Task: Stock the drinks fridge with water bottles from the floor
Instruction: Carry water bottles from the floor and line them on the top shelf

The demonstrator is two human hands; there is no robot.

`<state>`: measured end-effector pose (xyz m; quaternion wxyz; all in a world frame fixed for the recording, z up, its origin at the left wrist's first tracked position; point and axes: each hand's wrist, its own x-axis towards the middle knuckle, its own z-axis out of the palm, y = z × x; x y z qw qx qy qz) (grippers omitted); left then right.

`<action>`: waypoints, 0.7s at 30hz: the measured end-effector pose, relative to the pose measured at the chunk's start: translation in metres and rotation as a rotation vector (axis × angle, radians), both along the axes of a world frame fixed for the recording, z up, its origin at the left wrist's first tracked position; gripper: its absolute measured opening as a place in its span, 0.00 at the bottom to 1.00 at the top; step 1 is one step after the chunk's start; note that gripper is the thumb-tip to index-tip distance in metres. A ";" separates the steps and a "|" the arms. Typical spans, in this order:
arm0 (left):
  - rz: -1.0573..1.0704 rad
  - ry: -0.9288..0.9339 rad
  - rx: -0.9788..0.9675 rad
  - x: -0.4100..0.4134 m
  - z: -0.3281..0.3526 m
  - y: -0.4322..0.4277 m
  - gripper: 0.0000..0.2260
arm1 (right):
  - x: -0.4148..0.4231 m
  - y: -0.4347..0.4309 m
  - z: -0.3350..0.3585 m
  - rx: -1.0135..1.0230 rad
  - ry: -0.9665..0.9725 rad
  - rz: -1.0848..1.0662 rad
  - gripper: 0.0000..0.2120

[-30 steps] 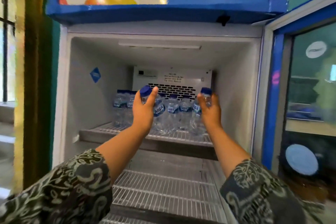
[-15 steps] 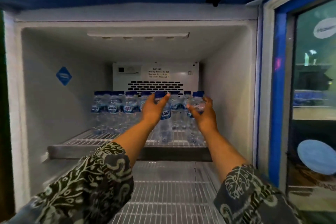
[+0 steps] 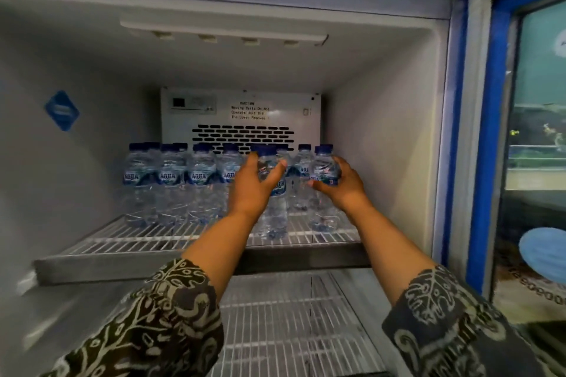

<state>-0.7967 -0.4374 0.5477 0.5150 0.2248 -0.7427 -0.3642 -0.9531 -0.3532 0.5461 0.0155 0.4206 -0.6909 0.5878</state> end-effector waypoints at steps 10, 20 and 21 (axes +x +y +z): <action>0.013 -0.020 -0.029 -0.006 -0.004 -0.011 0.33 | -0.008 0.000 0.025 0.186 -0.129 0.232 0.32; 0.038 -0.172 -0.082 -0.009 0.013 -0.012 0.33 | -0.018 -0.006 -0.001 0.042 -0.020 0.160 0.34; 0.018 -0.222 -0.089 -0.006 0.021 -0.012 0.32 | -0.018 -0.006 -0.002 0.041 -0.013 0.163 0.34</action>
